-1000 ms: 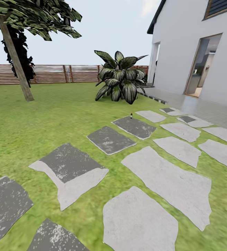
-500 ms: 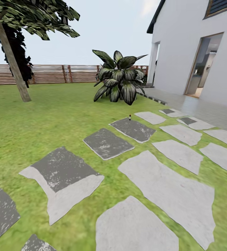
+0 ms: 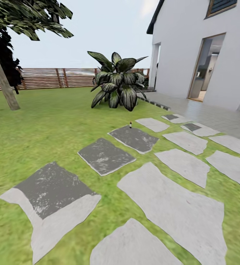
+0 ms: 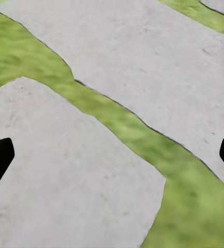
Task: Pick up the pesticide atomizer in the garden and spray insectifuge to fully cover both potted plants in the garden.
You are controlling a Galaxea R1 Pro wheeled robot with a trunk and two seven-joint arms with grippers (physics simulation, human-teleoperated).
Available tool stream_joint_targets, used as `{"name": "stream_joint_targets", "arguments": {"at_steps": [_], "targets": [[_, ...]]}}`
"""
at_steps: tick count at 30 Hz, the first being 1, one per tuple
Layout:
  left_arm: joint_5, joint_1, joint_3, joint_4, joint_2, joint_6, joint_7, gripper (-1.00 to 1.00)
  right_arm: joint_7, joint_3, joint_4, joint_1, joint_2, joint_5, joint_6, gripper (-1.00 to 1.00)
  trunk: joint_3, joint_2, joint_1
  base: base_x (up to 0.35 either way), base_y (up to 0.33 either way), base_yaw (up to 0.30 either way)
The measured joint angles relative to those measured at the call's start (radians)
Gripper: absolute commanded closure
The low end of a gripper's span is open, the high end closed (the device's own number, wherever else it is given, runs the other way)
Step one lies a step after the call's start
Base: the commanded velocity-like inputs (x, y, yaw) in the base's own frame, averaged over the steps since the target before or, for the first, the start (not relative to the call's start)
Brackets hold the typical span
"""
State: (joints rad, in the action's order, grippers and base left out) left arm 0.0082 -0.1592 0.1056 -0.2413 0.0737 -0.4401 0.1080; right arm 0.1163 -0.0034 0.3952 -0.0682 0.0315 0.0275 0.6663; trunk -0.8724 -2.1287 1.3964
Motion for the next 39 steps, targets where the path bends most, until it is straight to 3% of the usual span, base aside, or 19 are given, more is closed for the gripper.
{"name": "stream_joint_targets", "arguments": {"at_steps": [39], "targets": [[0.000, 0.000, 0.000, 0.000, 0.000, 0.000, 0.000, -1.00, 0.004, 0.005, -0.006, 0.000, -0.002, 0.001, 0.000, -1.00, 0.000, 0.000, 0.000, 0.339, 0.000, -0.021]]}}
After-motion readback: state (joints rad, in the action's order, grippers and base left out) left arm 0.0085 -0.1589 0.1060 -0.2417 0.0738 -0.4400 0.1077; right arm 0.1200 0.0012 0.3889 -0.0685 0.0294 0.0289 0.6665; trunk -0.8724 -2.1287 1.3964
